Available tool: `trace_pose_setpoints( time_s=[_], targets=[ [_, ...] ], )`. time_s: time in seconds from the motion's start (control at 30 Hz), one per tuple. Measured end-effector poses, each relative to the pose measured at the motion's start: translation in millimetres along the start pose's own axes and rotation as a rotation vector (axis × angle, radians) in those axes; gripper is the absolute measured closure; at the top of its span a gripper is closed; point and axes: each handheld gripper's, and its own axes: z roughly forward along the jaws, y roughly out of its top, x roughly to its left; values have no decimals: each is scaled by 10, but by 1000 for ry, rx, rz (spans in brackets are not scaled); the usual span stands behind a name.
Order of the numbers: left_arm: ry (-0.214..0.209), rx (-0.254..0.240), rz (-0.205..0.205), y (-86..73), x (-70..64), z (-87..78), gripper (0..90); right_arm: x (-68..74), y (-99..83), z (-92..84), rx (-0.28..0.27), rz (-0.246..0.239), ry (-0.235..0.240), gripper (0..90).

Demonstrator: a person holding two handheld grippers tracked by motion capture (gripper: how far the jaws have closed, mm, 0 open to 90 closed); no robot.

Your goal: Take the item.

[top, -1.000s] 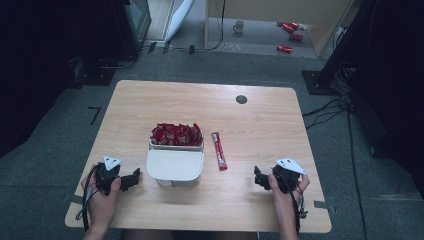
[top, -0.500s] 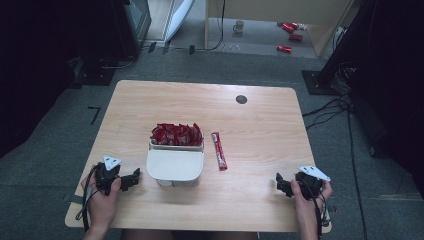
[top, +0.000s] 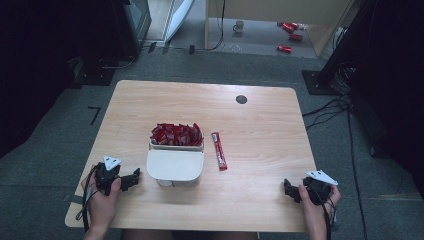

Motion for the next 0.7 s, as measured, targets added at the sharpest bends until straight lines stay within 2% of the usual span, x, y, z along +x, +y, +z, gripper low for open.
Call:
trace_pose_setpoints(
  time_s=[0.27,0.7],
  targets=[
    [0,1,2,0,1,-1,81,-100,-33,-26,-3,-30,27,0],
    [0,0,0,0,0,0,81,-128,-41,-36,-4,-18,14,0]
  ],
)
